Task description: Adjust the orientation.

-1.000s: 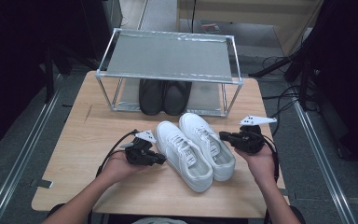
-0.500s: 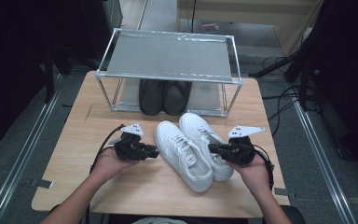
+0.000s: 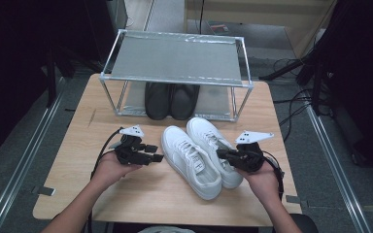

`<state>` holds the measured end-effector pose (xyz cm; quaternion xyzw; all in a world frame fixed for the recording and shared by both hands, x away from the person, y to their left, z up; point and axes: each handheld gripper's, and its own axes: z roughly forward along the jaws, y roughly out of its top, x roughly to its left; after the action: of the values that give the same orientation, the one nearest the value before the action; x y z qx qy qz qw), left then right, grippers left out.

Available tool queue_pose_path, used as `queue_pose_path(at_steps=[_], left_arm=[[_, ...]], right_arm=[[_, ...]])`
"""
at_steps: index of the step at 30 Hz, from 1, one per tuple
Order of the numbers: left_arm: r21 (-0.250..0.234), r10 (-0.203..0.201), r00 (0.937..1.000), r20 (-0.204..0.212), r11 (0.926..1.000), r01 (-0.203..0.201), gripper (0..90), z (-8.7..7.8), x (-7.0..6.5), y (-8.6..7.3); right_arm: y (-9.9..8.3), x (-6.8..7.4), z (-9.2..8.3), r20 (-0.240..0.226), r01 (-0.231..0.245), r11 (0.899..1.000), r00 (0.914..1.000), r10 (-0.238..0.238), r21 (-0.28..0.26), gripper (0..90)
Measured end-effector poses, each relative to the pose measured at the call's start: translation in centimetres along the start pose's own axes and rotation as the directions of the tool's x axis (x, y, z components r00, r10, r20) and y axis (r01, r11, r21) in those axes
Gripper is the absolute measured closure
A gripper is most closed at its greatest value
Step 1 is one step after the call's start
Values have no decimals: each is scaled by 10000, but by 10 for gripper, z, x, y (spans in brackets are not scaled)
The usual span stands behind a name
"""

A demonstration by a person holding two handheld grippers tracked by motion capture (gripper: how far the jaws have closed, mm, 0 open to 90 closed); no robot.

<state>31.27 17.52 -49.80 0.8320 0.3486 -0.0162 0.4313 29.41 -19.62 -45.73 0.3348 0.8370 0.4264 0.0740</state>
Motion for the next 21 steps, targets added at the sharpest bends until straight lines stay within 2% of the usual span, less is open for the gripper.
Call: queue_pose_path(at_steps=[5, 13, 18, 21], left_arm=[[-9, 118, 9999, -71, 9999, -118, 440, -1, 1, -1], [-76, 37, 9999, -96, 10000, -38, 430, -2, 3, -1], [-99, 71, 9999, -145, 9999, -72, 427, -3, 5, -2], [-107, 25, 9998, -175, 9999, -26, 426, -5, 6, -3]], right_arm=[[1, 2, 3, 133, 19, 10000, 9999, -17, -83, 900], [3, 1, 9, 264, 69, 9995, 9996, -61, -315, 900], [2, -1, 8, 113, -109, 9993, 9999, 113, -348, 897], [2, -2, 7, -139, -334, 9987, 9994, 329, -383, 845]])
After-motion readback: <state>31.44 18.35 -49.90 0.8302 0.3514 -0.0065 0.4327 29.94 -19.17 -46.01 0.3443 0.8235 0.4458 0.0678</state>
